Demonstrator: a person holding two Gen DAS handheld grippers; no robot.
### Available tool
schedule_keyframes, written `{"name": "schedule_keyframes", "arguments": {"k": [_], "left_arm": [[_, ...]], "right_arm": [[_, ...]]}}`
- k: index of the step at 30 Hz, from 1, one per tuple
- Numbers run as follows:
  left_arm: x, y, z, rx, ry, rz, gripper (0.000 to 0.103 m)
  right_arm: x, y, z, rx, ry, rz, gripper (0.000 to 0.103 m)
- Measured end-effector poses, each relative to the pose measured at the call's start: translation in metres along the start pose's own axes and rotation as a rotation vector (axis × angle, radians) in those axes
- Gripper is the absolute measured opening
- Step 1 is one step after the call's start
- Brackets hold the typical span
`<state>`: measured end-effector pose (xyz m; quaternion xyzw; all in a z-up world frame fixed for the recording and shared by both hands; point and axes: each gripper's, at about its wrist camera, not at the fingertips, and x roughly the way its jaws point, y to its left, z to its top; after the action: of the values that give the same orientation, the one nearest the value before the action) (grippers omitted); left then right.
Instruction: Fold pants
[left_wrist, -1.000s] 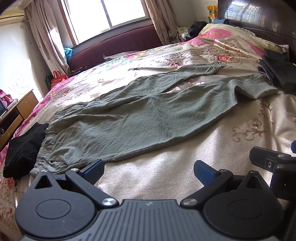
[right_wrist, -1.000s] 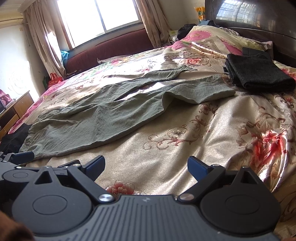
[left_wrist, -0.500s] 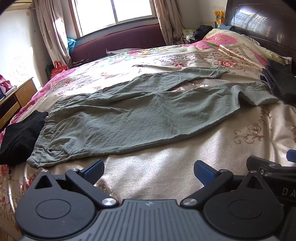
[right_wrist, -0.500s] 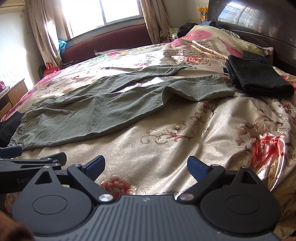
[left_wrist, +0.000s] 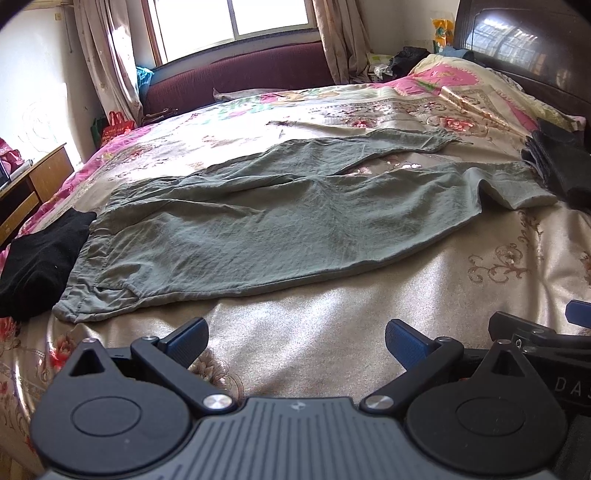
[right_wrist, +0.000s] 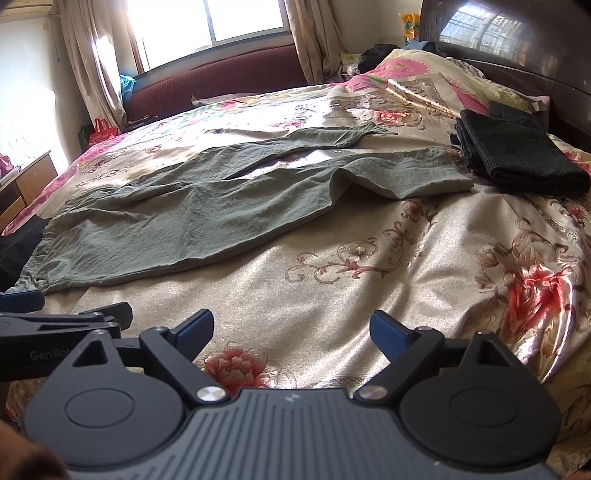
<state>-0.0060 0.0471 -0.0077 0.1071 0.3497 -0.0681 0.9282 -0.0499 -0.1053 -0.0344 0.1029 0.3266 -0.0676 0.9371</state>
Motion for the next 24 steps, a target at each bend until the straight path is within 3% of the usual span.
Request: {"name": "schedule_keyframes", "arguments": {"k": [9,24], "left_arm": [[-0.005,-0.021,0.012,0.083,-0.025,0.054,0.103],[-0.002,-0.038,0.016,0.156,-0.015,0.088,0.103]], "right_arm": [[0.000,-0.020,0.002,0.103,0.010,0.058,0.090],[0.001,-0.029,0.002,0.158,0.024,0.096,0.084]]}}
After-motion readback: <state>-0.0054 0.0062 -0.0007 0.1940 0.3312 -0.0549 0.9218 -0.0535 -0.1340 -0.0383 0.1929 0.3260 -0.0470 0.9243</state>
